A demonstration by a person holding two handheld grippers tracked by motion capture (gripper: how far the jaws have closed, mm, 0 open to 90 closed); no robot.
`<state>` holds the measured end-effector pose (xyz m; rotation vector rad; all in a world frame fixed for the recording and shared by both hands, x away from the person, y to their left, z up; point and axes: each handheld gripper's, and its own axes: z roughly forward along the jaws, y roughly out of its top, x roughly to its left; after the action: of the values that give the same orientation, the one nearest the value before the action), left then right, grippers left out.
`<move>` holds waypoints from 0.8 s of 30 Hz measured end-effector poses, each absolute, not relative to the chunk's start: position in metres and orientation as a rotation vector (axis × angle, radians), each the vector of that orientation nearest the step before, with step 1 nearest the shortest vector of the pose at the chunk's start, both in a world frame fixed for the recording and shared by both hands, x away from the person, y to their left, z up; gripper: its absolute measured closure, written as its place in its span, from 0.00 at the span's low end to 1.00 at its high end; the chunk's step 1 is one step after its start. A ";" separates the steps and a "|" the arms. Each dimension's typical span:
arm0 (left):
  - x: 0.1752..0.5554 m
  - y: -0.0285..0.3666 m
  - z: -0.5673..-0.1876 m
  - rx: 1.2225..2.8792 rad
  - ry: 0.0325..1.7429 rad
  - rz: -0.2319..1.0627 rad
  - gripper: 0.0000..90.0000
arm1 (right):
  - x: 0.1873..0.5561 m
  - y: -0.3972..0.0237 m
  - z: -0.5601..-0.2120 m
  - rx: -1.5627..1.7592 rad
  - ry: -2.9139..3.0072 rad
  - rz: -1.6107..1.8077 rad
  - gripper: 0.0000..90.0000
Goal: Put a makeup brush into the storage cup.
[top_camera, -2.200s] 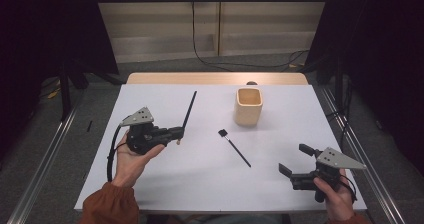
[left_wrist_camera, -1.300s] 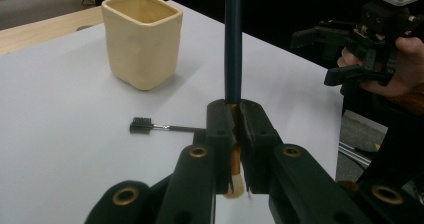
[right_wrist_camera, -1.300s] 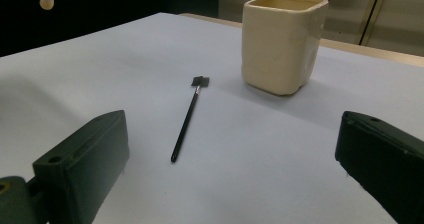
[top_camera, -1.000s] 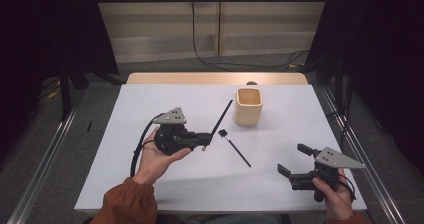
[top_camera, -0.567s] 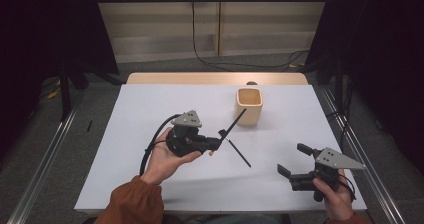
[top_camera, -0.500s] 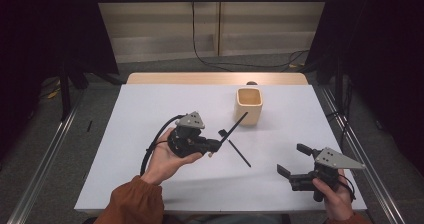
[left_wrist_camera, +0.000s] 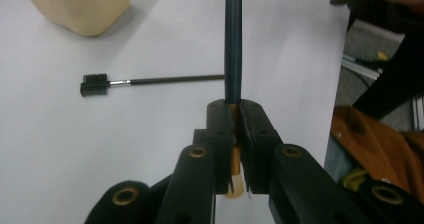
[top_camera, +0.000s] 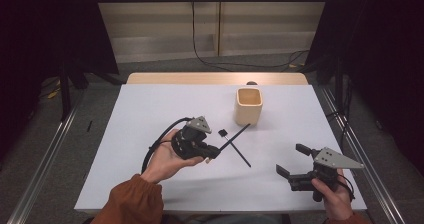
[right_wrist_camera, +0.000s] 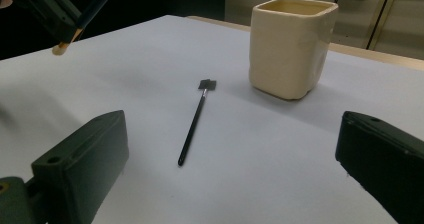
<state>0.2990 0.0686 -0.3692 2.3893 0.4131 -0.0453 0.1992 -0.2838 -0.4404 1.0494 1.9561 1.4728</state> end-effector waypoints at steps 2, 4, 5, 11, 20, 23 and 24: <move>0.298 0.066 -0.370 2.429 0.401 -0.038 0.94 | 0.199 -0.283 -0.440 1.042 1.959 1.476 0.00; 0.297 0.063 -0.371 2.468 0.404 -0.031 0.94 | 0.199 -0.282 -0.440 1.039 1.961 1.478 0.00; 0.297 0.063 -0.371 2.468 0.404 -0.031 0.94 | 0.199 -0.282 -0.440 1.039 1.961 1.478 0.00; 0.300 0.063 -0.368 2.573 0.407 0.006 0.94 | 0.199 -0.280 -0.440 1.026 1.975 1.497 0.00; 0.306 0.064 -0.373 2.645 0.423 -0.030 0.94 | 0.198 -0.278 -0.439 1.026 1.989 1.531 0.00; 0.309 0.065 -0.376 2.641 0.403 -0.029 0.94 | 0.198 -0.276 -0.439 1.014 1.995 1.548 0.00; 0.310 0.065 -0.378 2.647 0.396 -0.039 0.94 | 0.198 -0.276 -0.439 1.010 1.999 1.551 0.00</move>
<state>0.3103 0.0654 -0.3782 2.6473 0.3964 -0.0389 0.1977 -0.2759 -0.4389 1.0097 1.9990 1.5515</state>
